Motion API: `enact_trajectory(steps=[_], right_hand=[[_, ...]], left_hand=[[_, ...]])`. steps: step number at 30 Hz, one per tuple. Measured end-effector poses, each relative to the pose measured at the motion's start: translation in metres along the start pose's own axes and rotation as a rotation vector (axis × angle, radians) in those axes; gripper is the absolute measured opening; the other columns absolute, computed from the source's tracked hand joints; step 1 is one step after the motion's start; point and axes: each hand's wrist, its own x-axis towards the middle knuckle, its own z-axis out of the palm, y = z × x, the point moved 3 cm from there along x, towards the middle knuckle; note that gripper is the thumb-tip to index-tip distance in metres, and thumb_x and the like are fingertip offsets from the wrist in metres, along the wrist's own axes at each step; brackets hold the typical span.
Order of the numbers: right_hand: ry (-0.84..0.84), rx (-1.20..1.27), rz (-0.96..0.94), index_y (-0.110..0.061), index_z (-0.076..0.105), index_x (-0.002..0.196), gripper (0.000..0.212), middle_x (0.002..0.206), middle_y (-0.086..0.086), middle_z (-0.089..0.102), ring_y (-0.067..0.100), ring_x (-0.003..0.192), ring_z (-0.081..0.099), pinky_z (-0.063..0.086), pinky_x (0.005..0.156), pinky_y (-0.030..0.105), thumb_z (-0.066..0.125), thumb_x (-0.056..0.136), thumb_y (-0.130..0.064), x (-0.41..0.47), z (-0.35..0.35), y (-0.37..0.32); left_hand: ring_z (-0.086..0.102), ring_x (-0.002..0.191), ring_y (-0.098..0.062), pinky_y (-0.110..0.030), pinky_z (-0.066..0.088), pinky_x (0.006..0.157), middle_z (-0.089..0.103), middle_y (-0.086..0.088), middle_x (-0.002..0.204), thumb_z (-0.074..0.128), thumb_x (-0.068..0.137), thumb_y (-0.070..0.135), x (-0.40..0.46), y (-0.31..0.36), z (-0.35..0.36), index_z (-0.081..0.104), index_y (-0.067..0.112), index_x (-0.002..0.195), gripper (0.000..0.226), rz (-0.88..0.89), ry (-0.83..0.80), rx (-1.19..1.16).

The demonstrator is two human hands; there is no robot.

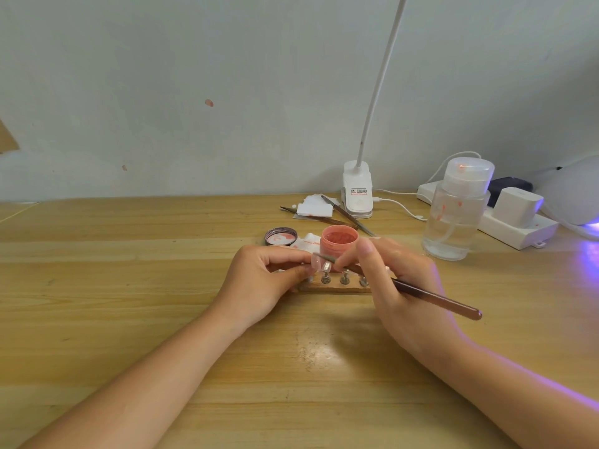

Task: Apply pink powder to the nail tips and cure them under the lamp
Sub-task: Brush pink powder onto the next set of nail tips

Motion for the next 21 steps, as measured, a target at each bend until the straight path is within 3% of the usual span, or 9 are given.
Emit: enact_trajectory(steps=[4,9,14,18,21], right_hand=[[0.029,0.097,0.001,-0.007,0.067,0.062,0.051,0.061,-0.001,0.065,0.011,0.066,0.061,0.047,0.070,0.040,0.036,0.091,-0.036,-0.0019,-0.0013,0.0004],[-0.007,0.009,0.011,-0.015,0.067,0.069,0.047,0.067,-0.011,0.063,0.006,0.072,0.059,0.043,0.069,0.028,0.034,0.091,-0.039,-0.0001,-0.0001,0.0002],[0.042,0.100,0.005,-0.009,0.067,0.063,0.050,0.063,0.000,0.066,0.012,0.068,0.061,0.047,0.071,0.041,0.035,0.091,-0.036,-0.0023,-0.0014,0.0001],[0.006,0.023,0.006,-0.015,0.066,0.070,0.046,0.069,-0.006,0.065,0.009,0.074,0.060,0.045,0.071,0.034,0.034,0.091,-0.038,-0.0005,0.0004,0.0003],[0.019,0.075,0.017,-0.009,0.066,0.062,0.052,0.064,-0.001,0.064,0.010,0.068,0.059,0.044,0.070,0.036,0.034,0.091,-0.037,-0.0020,0.0005,0.0018]], left_hand=[[0.060,0.055,-0.003,-0.012,0.044,0.053,0.069,0.005,0.060,0.069,0.073,-0.002,0.0004,-0.0005,0.0005,0.072,0.012,0.074,0.015,-0.013,0.002,0.003],[0.062,0.058,-0.004,-0.014,0.046,0.054,0.071,0.004,0.066,0.069,0.073,-0.004,0.0004,-0.0002,-0.0004,0.072,0.011,0.074,0.015,-0.006,0.005,0.013],[0.061,0.054,-0.004,-0.011,0.044,0.052,0.069,0.004,0.061,0.067,0.073,-0.007,0.0001,0.0008,0.0006,0.072,0.011,0.074,0.018,-0.010,0.008,-0.018],[0.062,0.055,-0.005,-0.012,0.044,0.052,0.070,0.001,0.064,0.068,0.073,-0.005,0.0000,0.0012,0.0011,0.072,0.008,0.077,0.014,-0.017,0.007,-0.033],[0.062,0.053,-0.004,-0.011,0.045,0.051,0.069,0.004,0.061,0.067,0.072,-0.008,-0.0001,0.0016,0.0012,0.071,0.011,0.074,0.020,-0.027,0.019,-0.054]])
